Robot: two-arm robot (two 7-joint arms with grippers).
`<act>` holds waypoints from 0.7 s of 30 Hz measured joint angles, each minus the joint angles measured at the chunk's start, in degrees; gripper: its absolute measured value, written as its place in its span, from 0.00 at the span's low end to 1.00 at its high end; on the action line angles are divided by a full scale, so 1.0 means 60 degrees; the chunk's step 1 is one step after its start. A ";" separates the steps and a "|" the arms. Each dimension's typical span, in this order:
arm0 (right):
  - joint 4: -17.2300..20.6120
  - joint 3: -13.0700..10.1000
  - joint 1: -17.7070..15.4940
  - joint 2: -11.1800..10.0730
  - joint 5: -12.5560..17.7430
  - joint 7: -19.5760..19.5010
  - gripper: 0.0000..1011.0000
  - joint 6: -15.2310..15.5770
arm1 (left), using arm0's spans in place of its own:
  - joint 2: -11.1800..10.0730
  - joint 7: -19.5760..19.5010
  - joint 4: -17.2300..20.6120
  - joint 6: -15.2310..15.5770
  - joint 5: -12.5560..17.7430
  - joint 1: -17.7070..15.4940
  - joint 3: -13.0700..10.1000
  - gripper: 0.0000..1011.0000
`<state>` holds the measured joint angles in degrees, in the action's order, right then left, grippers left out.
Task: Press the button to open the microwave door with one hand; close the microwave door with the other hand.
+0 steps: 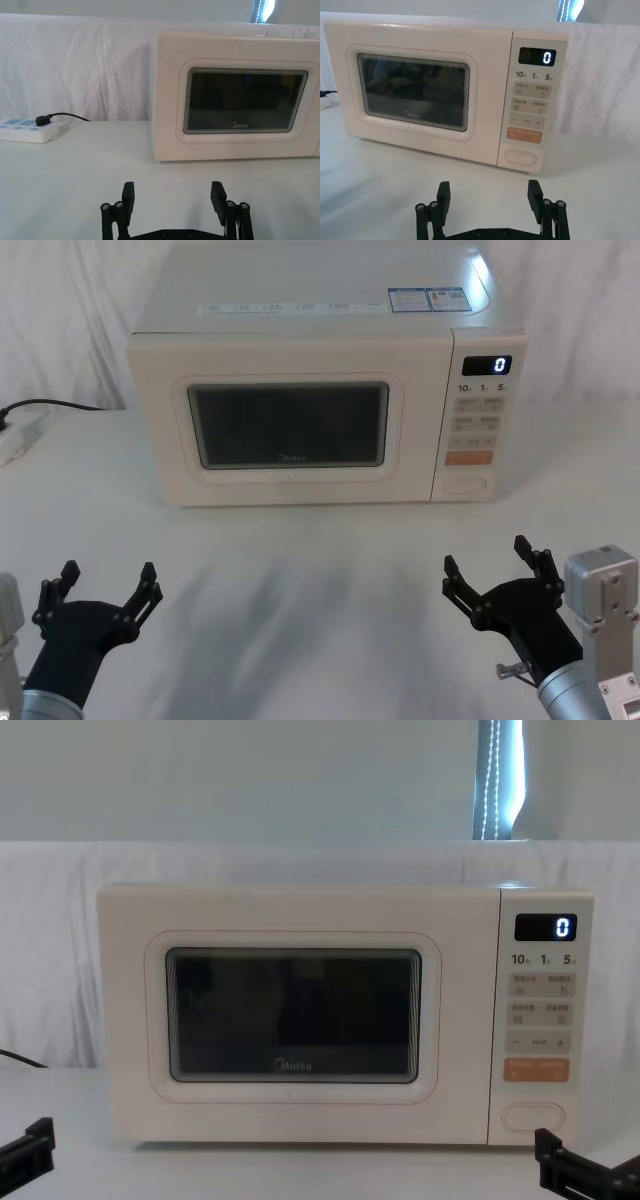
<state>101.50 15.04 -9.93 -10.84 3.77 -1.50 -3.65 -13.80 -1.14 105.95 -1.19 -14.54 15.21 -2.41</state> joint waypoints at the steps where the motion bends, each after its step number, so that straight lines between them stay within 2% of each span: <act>1: 0.0000 0.0000 0.0000 0.0000 0.0000 0.0000 0.99 0.0000 | 0.0000 0.0000 -0.0001 0.0000 0.0000 0.0000 0.0000 0.99; 21: 0.0000 0.0000 0.0000 0.0000 0.0000 0.0000 0.99 0.0000 | 0.0000 0.0000 0.0000 0.0000 0.0000 0.0000 0.0000 0.99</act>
<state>101.49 15.04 -9.93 -10.84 3.77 -1.50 -3.65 -13.81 -1.14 105.95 -1.19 -14.54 15.21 -2.41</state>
